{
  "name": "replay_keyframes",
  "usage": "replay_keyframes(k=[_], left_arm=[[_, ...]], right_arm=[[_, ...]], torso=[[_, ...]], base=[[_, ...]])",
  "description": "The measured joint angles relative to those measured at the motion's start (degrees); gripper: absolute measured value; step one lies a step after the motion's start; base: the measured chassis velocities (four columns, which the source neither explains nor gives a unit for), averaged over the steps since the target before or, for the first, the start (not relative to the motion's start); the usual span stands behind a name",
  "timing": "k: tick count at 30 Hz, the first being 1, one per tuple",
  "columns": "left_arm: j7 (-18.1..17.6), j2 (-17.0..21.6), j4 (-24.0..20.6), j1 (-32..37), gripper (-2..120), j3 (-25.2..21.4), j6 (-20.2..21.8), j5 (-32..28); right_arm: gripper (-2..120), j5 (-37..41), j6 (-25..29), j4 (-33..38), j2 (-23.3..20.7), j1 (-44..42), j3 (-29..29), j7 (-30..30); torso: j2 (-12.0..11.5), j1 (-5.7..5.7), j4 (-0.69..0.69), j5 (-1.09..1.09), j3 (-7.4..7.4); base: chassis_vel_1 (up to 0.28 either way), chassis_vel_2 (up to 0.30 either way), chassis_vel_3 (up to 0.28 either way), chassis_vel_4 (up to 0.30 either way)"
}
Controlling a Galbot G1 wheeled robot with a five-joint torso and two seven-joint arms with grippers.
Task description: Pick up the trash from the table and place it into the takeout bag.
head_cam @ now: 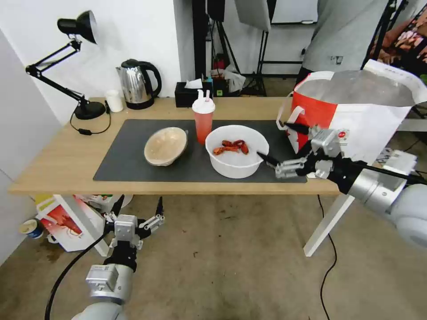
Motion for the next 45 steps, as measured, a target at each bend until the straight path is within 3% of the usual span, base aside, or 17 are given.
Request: replay_keyframes(k=[1,6,18,24,33,34,36,39,43,45], left_arm=[[0.0,0.0,0.0,0.0,100,0.0,0.0,0.0],[0.0,0.0,0.0,0.0,100,0.0,0.0,0.0],[0.0,0.0,0.0,0.0,100,0.0,0.0,0.0],[0.0,0.0,0.0,0.0,100,0.0,0.0,0.0],[0.0,0.0,0.0,0.0,100,0.0,0.0,0.0],[0.0,0.0,0.0,0.0,100,0.0,0.0,0.0],[0.0,0.0,0.0,0.0,100,0.0,0.0,0.0],[0.0,0.0,0.0,0.0,100,0.0,0.0,0.0],[0.0,0.0,0.0,0.0,100,0.0,0.0,0.0],[0.0,0.0,0.0,0.0,100,0.0,0.0,0.0]], right_arm=[[100,0.0,0.0,0.0,0.0,0.0,0.0,0.0],[100,1.8,-1.4,-3.7,-8.0,-4.5,2.5,-4.8],[100,2.2,-1.5,-5.0,-10.2,-8.9,6.1,-5.3],[100,2.9,-1.0,-8.0,-14.7,-20.1,15.7,-5.3],[100,3.6,-0.6,-10.5,-18.6,-29.9,23.7,-5.2],[100,4.4,-0.6,-10.9,-19.7,-30.9,24.7,-5.2],[100,6.9,-0.7,-12.3,-23.6,-33.3,28.5,-4.7],[100,7.8,-0.7,-12.7,-25.8,-34.6,30.0,-4.6],[100,10.8,-0.9,-13.8,-29.4,-35.9,32.9,-4.3],[100,14.4,-1.1,-15.2,-33.5,-37.1,36.2,-3.7]], torso=[[0.0,0.00,0.00,0.00,0.00],[0.0,0.01,0.02,-0.02,0.00],[0.0,-0.01,0.00,0.00,0.00],[0.0,-0.01,0.00,-0.01,0.00],[0.0,0.00,0.03,-0.02,0.00],[0.0,0.00,-0.05,0.05,0.00],[0.0,-0.01,-0.02,-0.04,0.00],[0.0,0.01,0.05,-0.03,0.01],[0.0,0.00,-0.02,-0.01,0.00],[0.0,0.00,-0.01,0.00,0.00]], base=[[0.000,0.000,0.000,0.000],[0.000,0.000,0.000,0.000],[0.000,0.000,0.000,0.000],[0.000,0.000,0.000,0.000],[0.000,0.000,0.000,0.000],[0.000,0.000,0.000,0.000],[0.000,0.000,0.000,0.000],[0.000,0.000,0.000,0.000],[0.000,0.000,0.000,0.000],[0.000,0.000,0.000,0.000]])
